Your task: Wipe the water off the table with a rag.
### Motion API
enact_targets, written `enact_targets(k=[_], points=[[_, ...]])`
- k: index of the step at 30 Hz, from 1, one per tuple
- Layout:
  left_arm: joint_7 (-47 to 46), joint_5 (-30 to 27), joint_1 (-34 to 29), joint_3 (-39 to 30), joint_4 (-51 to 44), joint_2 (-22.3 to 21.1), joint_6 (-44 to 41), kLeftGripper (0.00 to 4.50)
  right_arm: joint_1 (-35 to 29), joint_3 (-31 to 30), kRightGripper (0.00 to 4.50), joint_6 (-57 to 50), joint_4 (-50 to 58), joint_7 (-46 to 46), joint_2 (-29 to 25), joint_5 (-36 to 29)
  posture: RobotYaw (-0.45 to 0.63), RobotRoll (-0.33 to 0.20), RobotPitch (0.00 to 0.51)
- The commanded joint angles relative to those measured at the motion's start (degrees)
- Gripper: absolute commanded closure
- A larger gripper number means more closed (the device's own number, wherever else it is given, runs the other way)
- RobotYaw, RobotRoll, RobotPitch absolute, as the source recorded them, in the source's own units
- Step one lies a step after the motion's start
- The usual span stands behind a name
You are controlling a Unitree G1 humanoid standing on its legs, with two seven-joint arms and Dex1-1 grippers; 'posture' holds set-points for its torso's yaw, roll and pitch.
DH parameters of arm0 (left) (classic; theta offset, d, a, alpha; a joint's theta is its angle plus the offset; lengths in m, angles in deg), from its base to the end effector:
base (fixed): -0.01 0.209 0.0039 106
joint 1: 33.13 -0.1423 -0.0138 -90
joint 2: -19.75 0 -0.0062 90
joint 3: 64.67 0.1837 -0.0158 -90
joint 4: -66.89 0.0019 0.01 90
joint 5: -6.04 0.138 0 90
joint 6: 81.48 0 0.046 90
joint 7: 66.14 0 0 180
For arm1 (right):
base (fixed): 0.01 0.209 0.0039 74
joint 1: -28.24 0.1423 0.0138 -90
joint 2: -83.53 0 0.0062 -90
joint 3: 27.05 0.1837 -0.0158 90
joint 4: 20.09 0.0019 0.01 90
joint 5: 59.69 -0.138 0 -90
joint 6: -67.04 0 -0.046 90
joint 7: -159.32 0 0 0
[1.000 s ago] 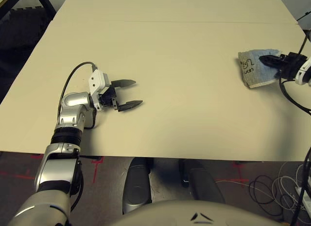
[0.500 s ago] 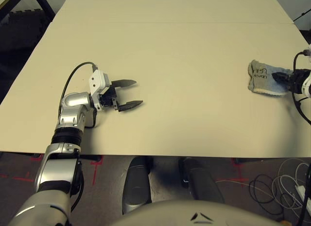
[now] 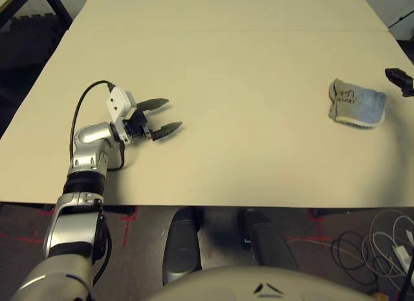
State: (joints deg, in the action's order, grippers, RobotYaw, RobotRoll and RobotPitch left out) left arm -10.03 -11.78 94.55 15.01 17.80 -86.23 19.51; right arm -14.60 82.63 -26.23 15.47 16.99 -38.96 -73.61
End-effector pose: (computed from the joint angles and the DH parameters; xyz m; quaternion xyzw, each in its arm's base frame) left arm 0.3037 0.2921 0.1440 0.1027 -0.0872 -0.3282 0.9350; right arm 0.2787 -0.3799 0.2027 -0.0663 -0.0228 0.0113 0.9975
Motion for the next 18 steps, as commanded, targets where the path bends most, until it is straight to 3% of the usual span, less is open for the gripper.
enact_targets(k=[1, 11, 18], points=[[-10.69, 2.72, 1.33, -2.89, 5.22, -0.6, 2.14, 0.0, 0.58, 2.25, 0.03, 4.9, -2.24, -2.93, 2.37, -1.31, 0.11, 0.0, 0.192], [-27.67, 3.7, 5.01, -8.08, 13.58, -4.88, 1.61, 0.0, -1.1, 5.54, 0.03, 13.43, -5.6, -9.81, 7.16, -2.99, 0.14, 0.0, 0.182], [-28.57, 3.47, 5.14, -9.05, 14.81, -5.79, 2.66, 0.0, -2.0, 6.03, 0.03, 16.04, -7.86, -11.69, 8.25, -3.05, 0.16, 0.0, 0.183]])
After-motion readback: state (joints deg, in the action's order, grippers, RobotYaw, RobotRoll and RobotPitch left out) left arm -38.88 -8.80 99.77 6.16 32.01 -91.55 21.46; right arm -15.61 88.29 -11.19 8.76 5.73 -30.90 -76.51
